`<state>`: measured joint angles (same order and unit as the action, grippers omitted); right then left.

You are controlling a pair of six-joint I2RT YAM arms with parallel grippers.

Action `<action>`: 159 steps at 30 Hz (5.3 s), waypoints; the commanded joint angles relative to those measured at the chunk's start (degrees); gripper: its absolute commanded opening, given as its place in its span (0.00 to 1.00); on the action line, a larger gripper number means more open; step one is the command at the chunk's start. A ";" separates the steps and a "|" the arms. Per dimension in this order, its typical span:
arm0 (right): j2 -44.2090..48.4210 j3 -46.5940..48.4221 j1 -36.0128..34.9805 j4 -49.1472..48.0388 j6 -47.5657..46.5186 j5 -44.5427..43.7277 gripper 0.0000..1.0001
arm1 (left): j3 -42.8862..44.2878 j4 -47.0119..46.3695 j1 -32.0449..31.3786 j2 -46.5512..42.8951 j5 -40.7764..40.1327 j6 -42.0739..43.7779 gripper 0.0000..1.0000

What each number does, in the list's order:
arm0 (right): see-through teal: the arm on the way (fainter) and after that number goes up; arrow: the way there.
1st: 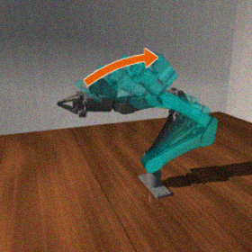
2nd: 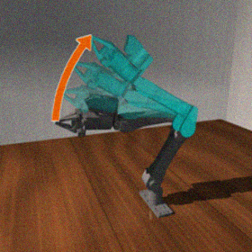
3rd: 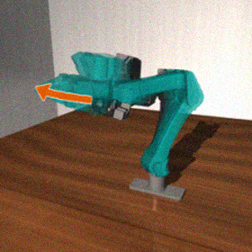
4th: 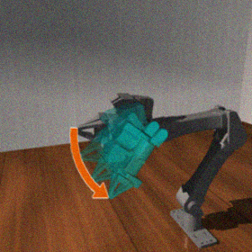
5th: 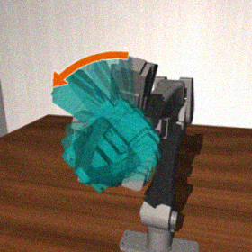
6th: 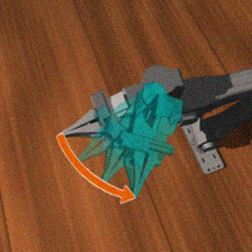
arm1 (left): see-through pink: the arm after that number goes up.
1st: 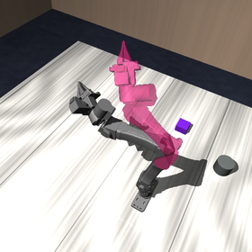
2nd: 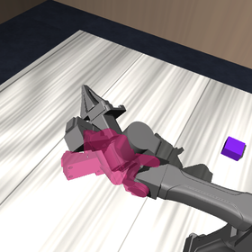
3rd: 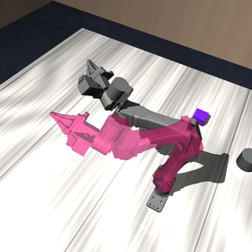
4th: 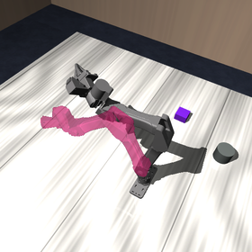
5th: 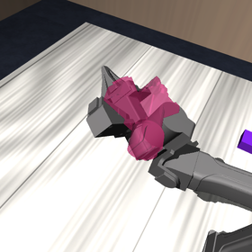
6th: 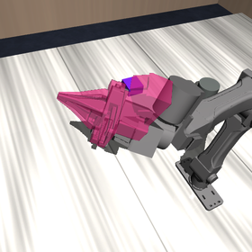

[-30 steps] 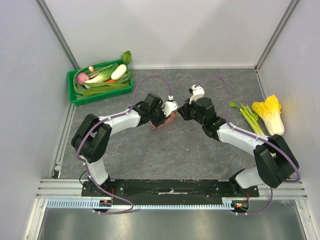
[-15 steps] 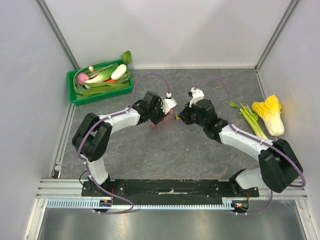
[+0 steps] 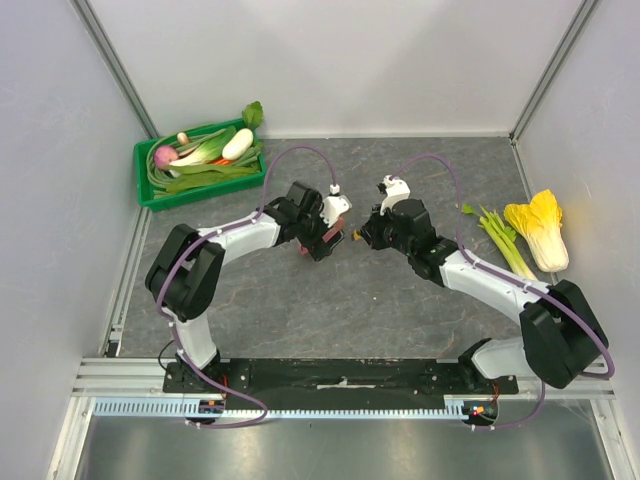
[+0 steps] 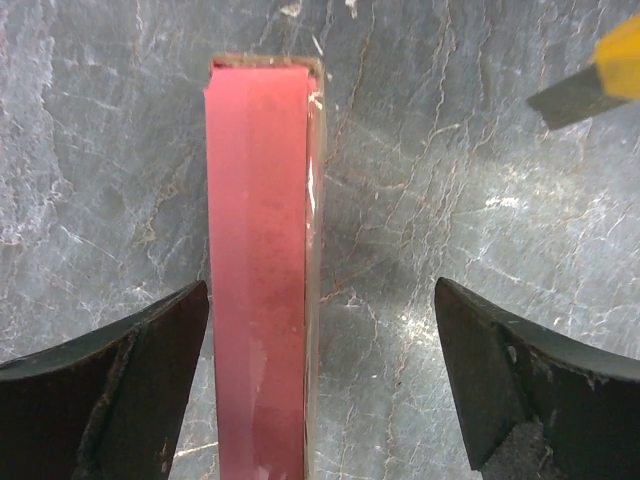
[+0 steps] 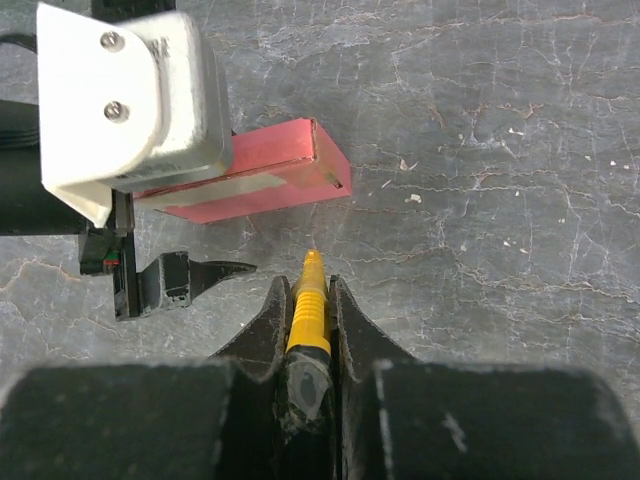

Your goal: Unpack the express box

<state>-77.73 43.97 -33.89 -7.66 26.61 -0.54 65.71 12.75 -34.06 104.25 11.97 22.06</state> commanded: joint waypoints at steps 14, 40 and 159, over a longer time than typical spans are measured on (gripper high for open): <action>-6.28 5.16 0.05 -0.77 0.20 0.36 0.00 | -1.11 -10.81 2.77 -11.96 0.53 -7.55 0.98; -25.88 21.07 -0.04 -8.16 4.50 5.45 0.00 | -3.13 -3.17 12.71 -3.09 5.94 -25.67 0.60; -18.15 11.58 -5.76 -1.65 -7.01 -14.67 0.00 | 14.53 9.13 14.99 2.71 1.13 -34.37 0.62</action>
<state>-95.61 54.46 -42.19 -9.82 20.10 -14.04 78.78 21.21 -19.35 106.87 15.00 -8.97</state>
